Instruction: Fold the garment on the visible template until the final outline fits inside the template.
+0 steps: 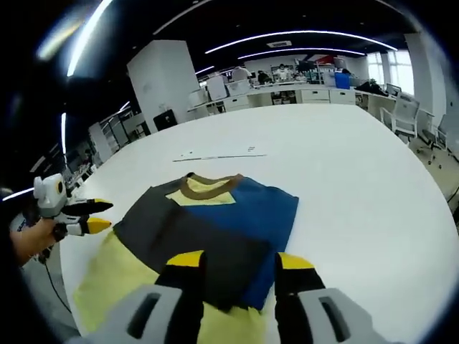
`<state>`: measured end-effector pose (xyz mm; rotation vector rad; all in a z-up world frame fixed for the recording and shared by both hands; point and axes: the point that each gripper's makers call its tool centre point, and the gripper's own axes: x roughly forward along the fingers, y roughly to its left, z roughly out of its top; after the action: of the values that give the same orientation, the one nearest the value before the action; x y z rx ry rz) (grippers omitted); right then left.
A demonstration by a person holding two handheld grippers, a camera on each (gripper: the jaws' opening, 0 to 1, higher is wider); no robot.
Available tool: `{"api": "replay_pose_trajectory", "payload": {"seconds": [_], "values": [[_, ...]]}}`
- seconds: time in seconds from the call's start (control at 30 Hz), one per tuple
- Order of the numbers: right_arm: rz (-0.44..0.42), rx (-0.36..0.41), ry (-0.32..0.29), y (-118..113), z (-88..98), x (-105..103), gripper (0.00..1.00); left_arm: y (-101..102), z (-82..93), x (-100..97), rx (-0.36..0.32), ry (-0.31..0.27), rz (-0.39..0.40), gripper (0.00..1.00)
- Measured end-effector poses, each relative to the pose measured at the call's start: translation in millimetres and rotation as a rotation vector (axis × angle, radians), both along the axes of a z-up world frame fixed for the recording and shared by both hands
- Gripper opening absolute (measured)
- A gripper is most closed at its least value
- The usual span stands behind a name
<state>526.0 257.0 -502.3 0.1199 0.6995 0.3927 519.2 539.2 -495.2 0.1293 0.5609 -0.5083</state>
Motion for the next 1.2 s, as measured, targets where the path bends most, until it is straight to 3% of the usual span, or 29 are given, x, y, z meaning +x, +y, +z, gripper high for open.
{"api": "replay_pose_trajectory", "payload": {"seconds": [0.33,0.5,0.67,0.8,1.2], "values": [[-0.028,-0.014,0.026,0.4,-21.7,13.5,0.23,16.7,-26.7,0.0,0.021,0.06,0.047,0.18],[-0.043,-0.016,0.026,-0.1,-24.7,18.0,0.17,19.5,-31.6,0.8,0.017,0.08,0.059,0.11],[-0.074,-0.028,0.027,-6.3,-26.3,21.4,0.05,17.8,-32.6,0.4,0.062,0.082,0.043,0.01],[-0.078,-0.035,0.034,-6.6,-24.0,16.1,0.0,17.3,-33.0,-0.7,0.117,0.056,0.016,0.0],[-0.096,-0.036,0.054,-10.4,-8.8,-3.4,0.0,20.1,-32.6,-0.1,0.12,0.058,0.005,0.0]]}}
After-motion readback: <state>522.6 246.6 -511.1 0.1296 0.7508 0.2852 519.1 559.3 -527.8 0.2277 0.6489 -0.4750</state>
